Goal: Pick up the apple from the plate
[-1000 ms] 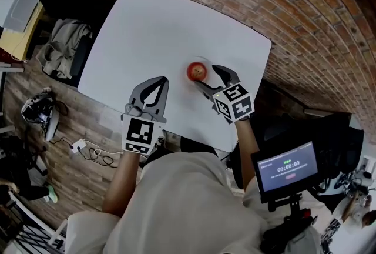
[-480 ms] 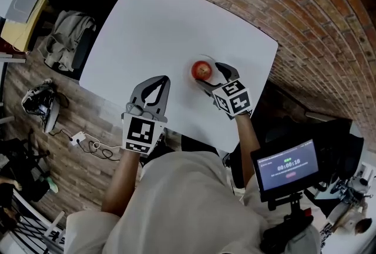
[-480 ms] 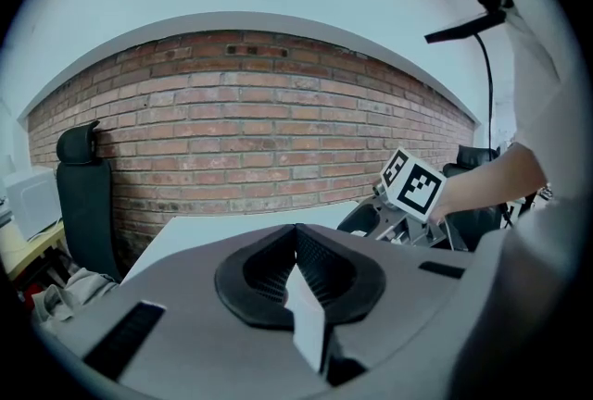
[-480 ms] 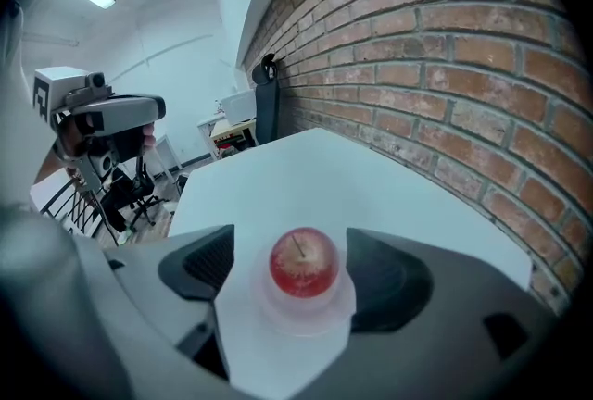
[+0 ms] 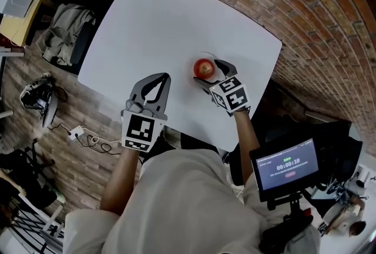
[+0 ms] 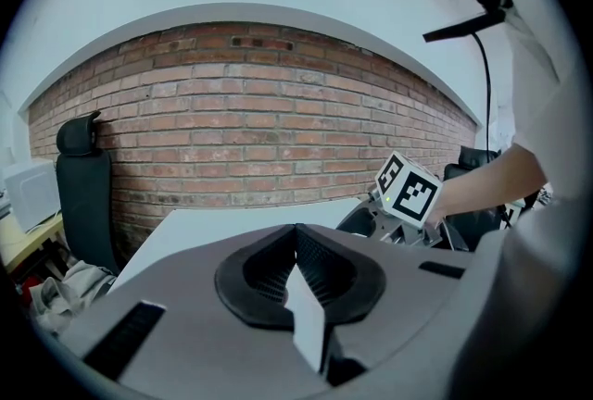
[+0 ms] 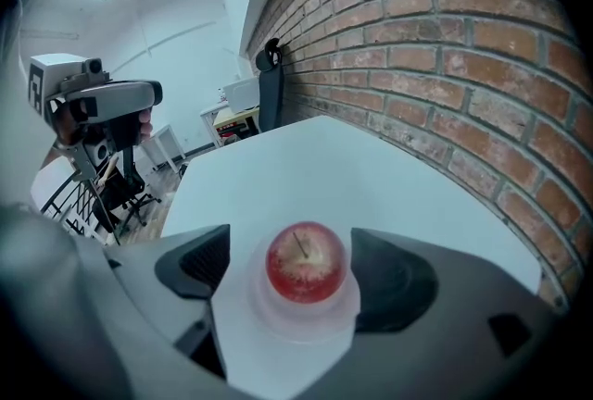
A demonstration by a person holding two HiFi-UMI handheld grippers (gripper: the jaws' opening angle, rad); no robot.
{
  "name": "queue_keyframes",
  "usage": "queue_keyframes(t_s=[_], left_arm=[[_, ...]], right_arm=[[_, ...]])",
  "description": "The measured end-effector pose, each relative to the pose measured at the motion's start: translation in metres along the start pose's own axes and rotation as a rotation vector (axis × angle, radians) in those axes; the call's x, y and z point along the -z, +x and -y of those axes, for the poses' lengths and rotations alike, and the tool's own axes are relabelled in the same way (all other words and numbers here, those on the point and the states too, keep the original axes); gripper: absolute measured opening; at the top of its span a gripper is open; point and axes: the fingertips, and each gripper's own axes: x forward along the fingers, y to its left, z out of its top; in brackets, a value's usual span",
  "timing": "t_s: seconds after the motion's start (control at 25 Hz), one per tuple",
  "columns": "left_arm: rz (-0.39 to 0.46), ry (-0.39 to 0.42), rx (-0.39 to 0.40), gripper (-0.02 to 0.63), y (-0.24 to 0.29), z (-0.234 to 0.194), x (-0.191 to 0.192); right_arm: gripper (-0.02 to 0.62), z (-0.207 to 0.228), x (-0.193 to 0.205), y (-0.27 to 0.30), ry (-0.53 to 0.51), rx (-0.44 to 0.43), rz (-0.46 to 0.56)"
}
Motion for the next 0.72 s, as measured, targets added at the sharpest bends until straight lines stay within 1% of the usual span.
queue_keyframes(t_s=[0.28,0.56,0.72], left_arm=[[-0.011,-0.013,0.002,0.006,0.004,-0.007,0.007],[-0.014,-0.030,0.003,0.006,0.003,-0.010,0.015],[-0.017,-0.030,0.006,0.006,0.003,-0.008,0.015]], right_arm=[[0.398,0.004,0.004,0.013,0.012,-0.003,-0.022],[0.397,0.005,0.017,0.024,-0.041,0.017,-0.083],[0.397,0.004,0.027,0.028,-0.050,0.011,-0.118]])
